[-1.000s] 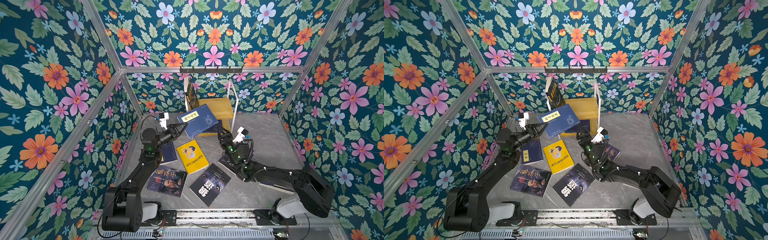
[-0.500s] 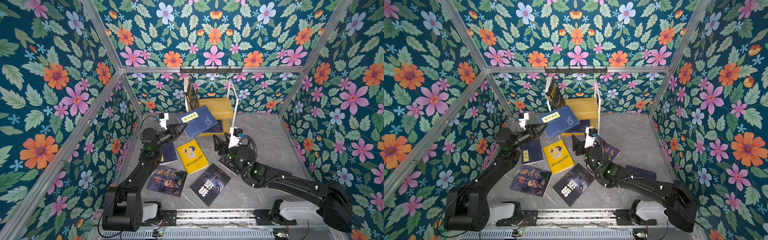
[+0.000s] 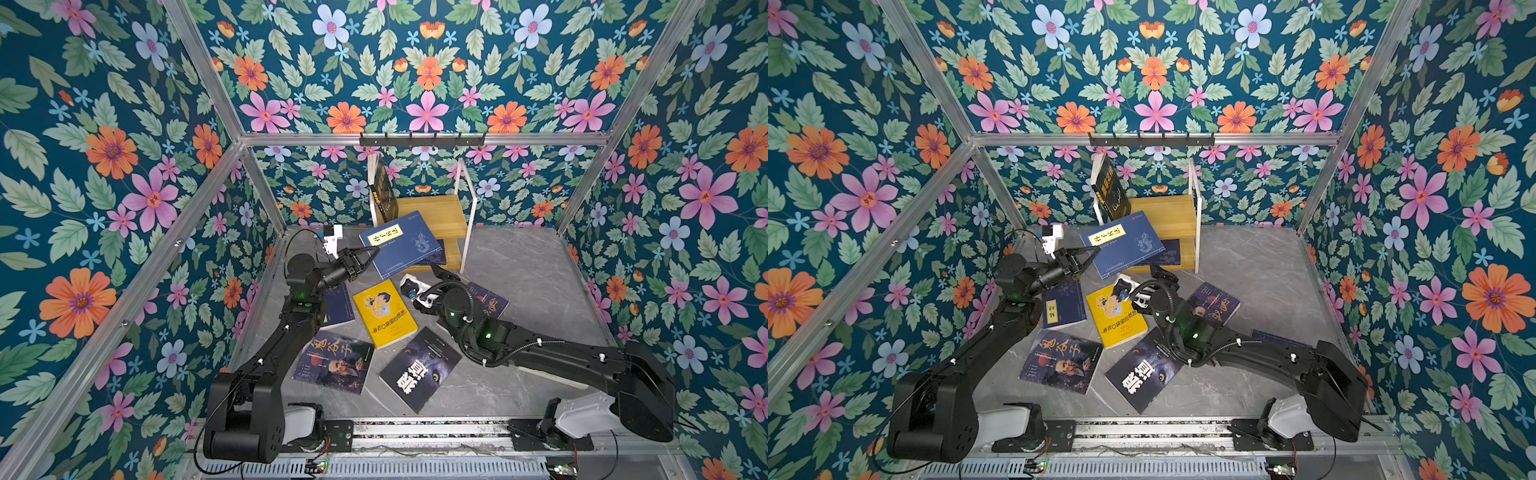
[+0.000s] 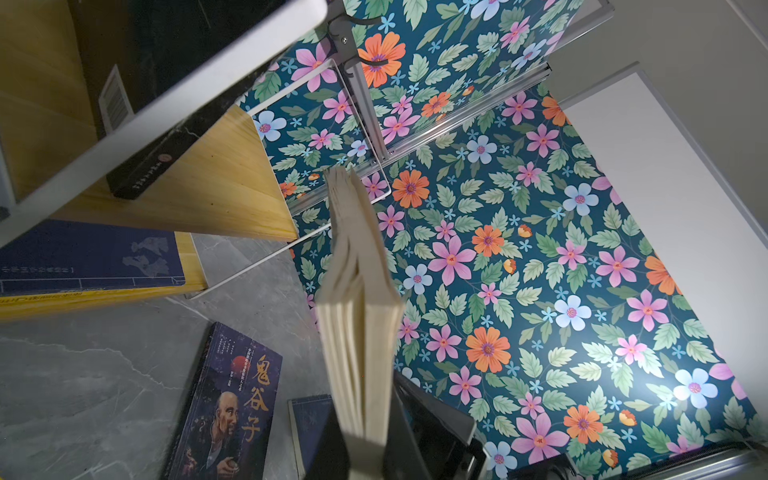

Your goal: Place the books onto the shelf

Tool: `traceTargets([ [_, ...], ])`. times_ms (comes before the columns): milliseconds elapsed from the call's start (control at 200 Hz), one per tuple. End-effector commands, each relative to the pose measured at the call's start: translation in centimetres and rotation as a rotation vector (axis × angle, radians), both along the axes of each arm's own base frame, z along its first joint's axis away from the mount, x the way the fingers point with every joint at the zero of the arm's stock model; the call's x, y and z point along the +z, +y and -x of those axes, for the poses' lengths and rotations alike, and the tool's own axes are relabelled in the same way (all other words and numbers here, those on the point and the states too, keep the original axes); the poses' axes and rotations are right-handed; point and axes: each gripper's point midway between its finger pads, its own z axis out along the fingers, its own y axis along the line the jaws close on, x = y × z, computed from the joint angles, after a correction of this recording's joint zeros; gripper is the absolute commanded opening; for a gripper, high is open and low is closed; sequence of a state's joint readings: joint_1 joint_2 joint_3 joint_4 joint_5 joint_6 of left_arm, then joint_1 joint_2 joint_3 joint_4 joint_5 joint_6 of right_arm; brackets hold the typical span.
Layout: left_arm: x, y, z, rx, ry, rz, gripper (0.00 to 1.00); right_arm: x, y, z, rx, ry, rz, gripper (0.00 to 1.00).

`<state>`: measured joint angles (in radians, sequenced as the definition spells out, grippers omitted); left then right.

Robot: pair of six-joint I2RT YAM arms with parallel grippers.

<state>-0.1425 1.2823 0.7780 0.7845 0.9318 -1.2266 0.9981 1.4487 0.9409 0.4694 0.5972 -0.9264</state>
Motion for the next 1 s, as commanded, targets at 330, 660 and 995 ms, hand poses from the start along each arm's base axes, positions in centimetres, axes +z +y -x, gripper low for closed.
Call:
traceTargets([
  [330,0.0,0.0,0.2,0.001,-0.025,-0.024,0.0,5.2,1.4,-2.4,-0.046,-0.445,0.348,0.77],
  [660,-1.1,0.1,0.1,0.01,-0.019,-0.051,0.0,3.9,1.7,-4.2,-0.016,-0.414,0.368,0.35],
  [995,-1.8,0.1,-0.4,0.021,-0.003,-0.058,0.09,1.1,1.3,-4.1,-0.005,-0.365,0.423,0.0],
])
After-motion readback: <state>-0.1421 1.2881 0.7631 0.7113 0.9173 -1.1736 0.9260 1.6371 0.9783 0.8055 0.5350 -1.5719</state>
